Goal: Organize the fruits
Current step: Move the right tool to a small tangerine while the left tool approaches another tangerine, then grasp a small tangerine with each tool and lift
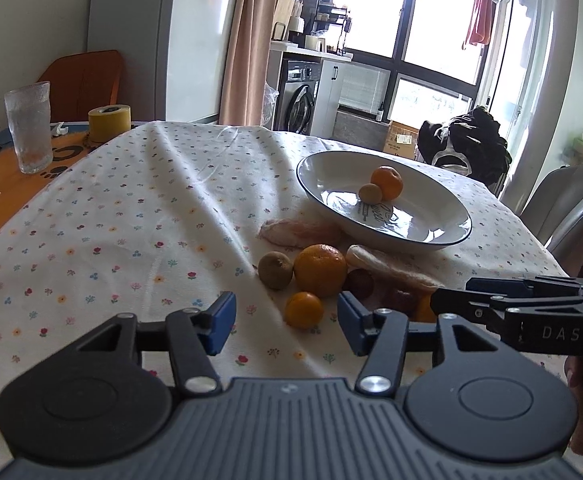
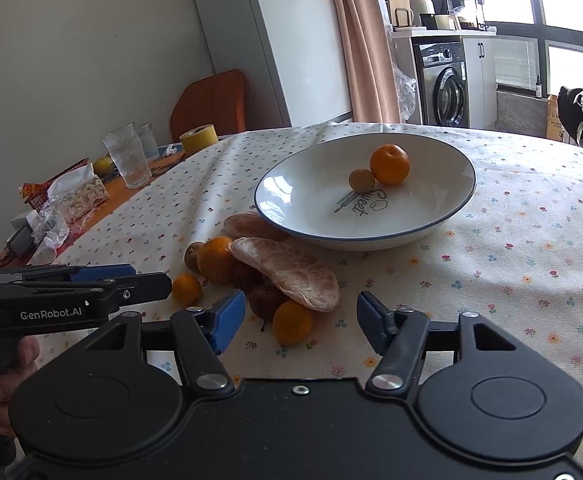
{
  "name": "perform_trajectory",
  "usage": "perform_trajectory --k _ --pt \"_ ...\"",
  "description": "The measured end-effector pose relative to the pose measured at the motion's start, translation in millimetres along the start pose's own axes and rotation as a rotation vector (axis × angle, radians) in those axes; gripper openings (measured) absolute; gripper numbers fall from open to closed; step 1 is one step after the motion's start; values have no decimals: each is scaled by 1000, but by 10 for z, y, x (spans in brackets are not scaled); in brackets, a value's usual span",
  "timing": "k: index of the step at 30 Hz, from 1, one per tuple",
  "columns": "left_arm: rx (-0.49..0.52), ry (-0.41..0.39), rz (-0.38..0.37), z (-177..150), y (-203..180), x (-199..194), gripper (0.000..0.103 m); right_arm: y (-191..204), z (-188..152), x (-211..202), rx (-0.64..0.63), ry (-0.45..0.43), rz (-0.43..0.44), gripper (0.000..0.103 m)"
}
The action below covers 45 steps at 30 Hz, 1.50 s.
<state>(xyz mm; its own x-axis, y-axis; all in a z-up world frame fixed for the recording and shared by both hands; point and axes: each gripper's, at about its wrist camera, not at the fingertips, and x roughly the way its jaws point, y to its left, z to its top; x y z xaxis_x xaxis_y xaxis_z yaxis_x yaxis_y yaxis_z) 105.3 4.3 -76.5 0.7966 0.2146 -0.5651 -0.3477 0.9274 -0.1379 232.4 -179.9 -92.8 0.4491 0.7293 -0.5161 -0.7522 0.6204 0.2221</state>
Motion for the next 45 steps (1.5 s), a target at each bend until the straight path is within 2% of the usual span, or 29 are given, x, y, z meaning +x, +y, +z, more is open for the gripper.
perform_trajectory --k 4,7,17,19,20,21,22,45 --pt "4 -5 -31 13 -17 32 39 15 -46 39 17 14 3 51" --pt "10 -9 -40 25 -41 85 34 24 -68 76 21 27 9 41" --pt "-12 36 -52 -57 -26 303 31 71 -84 152 -1 34 11 36" --pt "-9 29 -50 -73 -29 299 30 77 -78 160 -4 36 4 25" --pt "-13 29 -46 -72 -28 299 28 74 -72 160 5 41 8 23" --pt "-18 30 -39 -72 -23 295 23 68 -67 157 16 46 18 22" --pt "-25 33 -41 -69 -13 286 23 70 -63 153 24 48 29 22" --pt "-47 -51 -75 141 15 -117 23 224 146 -98 -11 -34 19 22"
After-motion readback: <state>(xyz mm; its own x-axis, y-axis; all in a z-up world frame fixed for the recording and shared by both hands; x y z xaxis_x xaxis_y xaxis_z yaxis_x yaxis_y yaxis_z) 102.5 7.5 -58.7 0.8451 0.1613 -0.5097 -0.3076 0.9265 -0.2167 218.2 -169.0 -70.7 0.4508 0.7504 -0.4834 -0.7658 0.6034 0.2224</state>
